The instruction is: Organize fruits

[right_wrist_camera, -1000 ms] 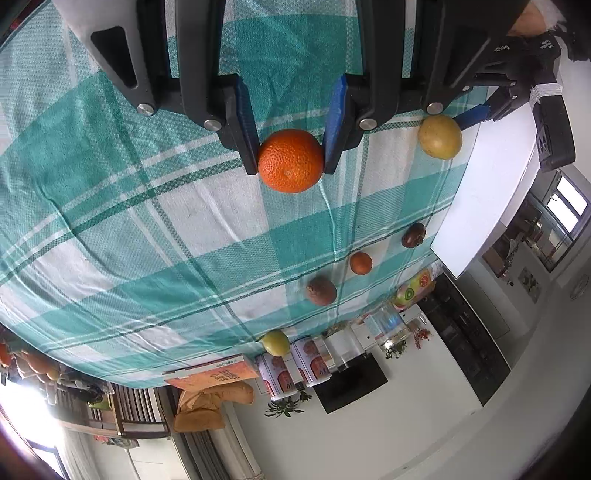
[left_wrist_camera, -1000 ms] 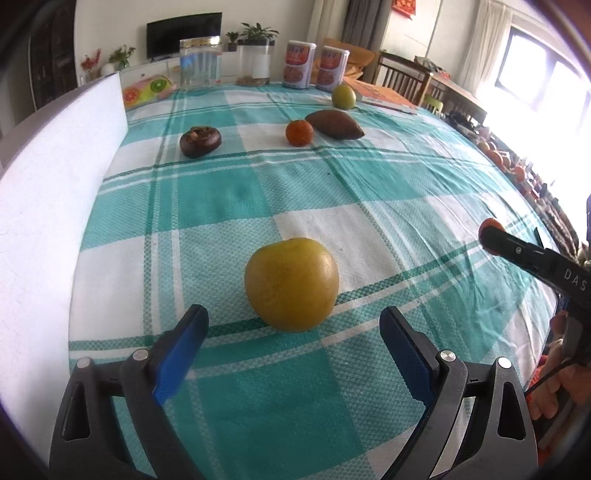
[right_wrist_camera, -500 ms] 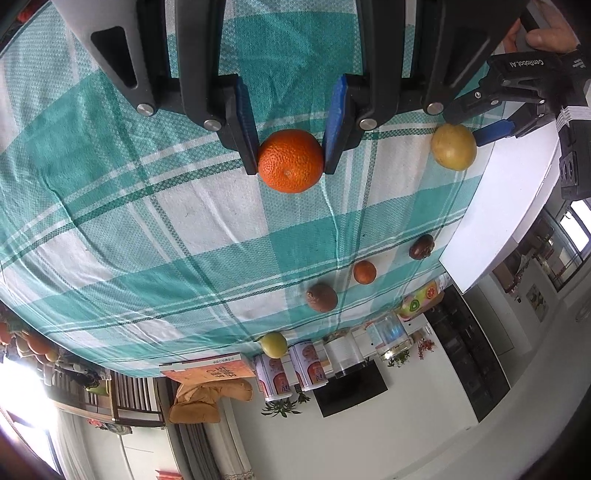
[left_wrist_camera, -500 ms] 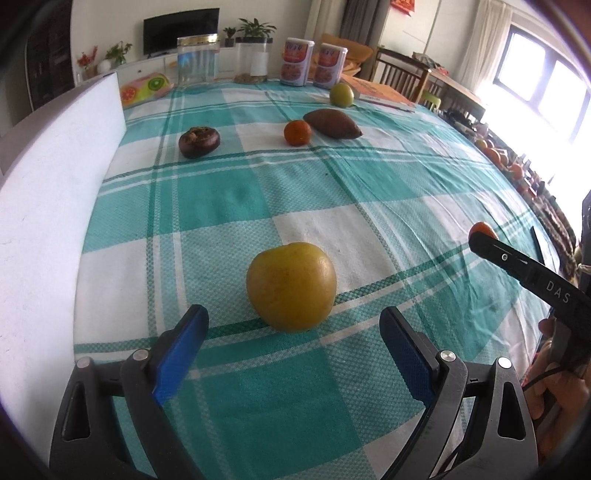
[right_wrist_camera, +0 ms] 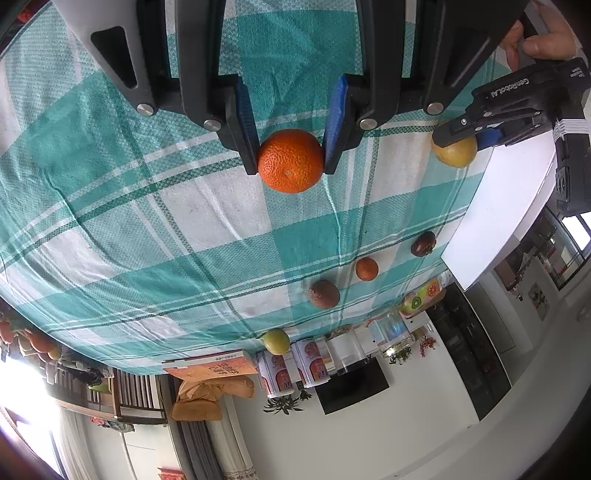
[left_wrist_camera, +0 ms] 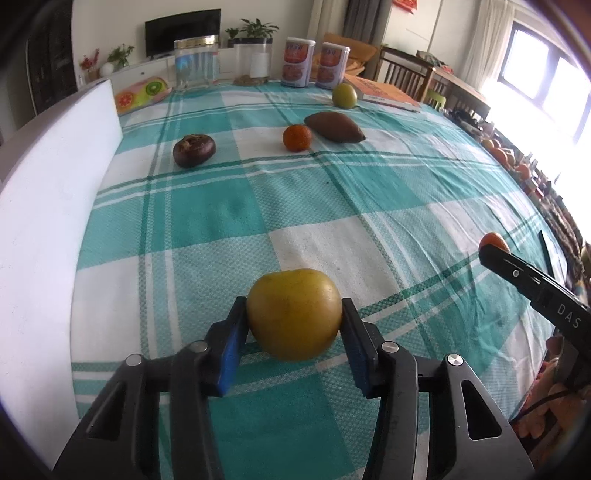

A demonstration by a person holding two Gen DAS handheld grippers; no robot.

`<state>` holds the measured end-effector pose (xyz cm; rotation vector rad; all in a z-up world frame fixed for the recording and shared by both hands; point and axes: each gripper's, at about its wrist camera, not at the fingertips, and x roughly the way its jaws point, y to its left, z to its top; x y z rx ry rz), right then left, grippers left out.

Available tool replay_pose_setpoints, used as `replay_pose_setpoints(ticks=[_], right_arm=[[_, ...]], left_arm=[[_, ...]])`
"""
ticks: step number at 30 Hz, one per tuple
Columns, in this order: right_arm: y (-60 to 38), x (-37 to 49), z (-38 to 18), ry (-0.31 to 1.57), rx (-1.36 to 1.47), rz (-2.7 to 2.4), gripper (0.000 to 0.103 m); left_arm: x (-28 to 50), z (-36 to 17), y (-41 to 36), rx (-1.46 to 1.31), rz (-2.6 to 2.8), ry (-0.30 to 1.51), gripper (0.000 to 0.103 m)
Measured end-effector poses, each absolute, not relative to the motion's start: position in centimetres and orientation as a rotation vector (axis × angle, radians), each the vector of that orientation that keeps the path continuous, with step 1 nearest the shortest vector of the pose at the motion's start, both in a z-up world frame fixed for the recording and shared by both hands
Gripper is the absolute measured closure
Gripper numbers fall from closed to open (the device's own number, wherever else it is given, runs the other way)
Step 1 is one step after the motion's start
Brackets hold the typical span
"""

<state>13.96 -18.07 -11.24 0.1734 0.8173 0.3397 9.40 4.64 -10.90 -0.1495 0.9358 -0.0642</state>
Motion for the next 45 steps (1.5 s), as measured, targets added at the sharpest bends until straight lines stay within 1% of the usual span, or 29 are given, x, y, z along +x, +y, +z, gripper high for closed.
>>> replay_pose_setpoints(ticks=[3, 7, 11, 14, 16, 20, 23, 26, 27, 28, 29, 30, 31, 32, 36, 38, 45], right_arm=[[-18.0, 13.9, -11.2, 0.813, 0.169, 0.347, 0.069], [-16.2, 12.9, -10.1, 0.785, 0.102, 0.407, 0.069], [-11.9, 11.2, -9.0, 0.839, 0.176, 0.579, 0.069], [-5.7, 9.1, -7.3, 0.860, 0.146, 0.761, 0.069], [-1.4, 7.4, -5.6, 0.858, 0.115, 0.889, 0.069], [6.8, 3.5, -3.3, 0.861, -0.017, 1.099, 0.068], [11.5, 1.0, -3.7, 0.889, -0.146, 1.185, 0.068], [14.5, -0.6, -5.1, 0.917, -0.243, 1.218, 0.068], [15.0, -0.9, -5.6, 0.926, -0.266, 1.216, 0.067], [15.4, -1.0, -5.9, 0.930, -0.284, 1.206, 0.063], [15.6, -0.9, -6.1, 0.933, -0.290, 1.192, 0.048], [15.3, -0.6, -5.9, 0.928, -0.274, 1.191, 0.039], [14.8, -0.3, -5.6, 0.918, -0.241, 1.204, 0.029], [14.2, 0.1, -5.2, 0.905, -0.223, 1.195, 0.024], [11.2, 1.6, -4.2, 0.849, -0.208, 1.111, 0.022], [9.0, 2.9, -4.2, 0.846, -0.173, 1.065, 0.019], [1.3, 6.8, -6.7, 0.858, -0.090, 0.847, 0.018]], left_arm=[[7.6, -9.3, 5.2, -0.212, -0.113, 0.941, 0.053], [2.9, -4.6, 7.1, -0.328, -0.236, 0.930, 0.053], [-2.1, 0.6, 11.9, -0.408, -0.226, 0.844, 0.053], [-4.3, 2.5, 16.9, -0.389, -0.060, 0.770, 0.053], [-5.0, 2.1, 20.3, -0.367, 0.084, 0.753, 0.053], [-6.1, -0.8, 25.6, -0.384, 0.292, 0.801, 0.053], [-6.6, -2.8, 27.2, -0.392, 0.349, 0.848, 0.053], [-6.6, -3.9, 27.6, -0.371, 0.393, 0.875, 0.052], [-6.6, -3.9, 27.6, -0.358, 0.410, 0.872, 0.048], [-6.6, -3.9, 27.5, -0.342, 0.429, 0.868, 0.037], [-6.5, -3.7, 27.4, -0.324, 0.450, 0.860, 0.030], [-6.5, -3.5, 27.4, -0.307, 0.469, 0.846, 0.017], [-6.5, -3.2, 27.2, -0.288, 0.483, 0.830, 0.015], [-6.5, -3.0, 27.2, -0.268, 0.490, 0.821, 0.015], [-5.4, -2.6, 26.4, -0.204, 0.501, 0.815, 0.015], [-5.1, -2.5, 25.8, -0.181, 0.497, 0.815, 0.015], [-4.3, -1.5, 23.1, -0.102, 0.467, 0.805, 0.015]])
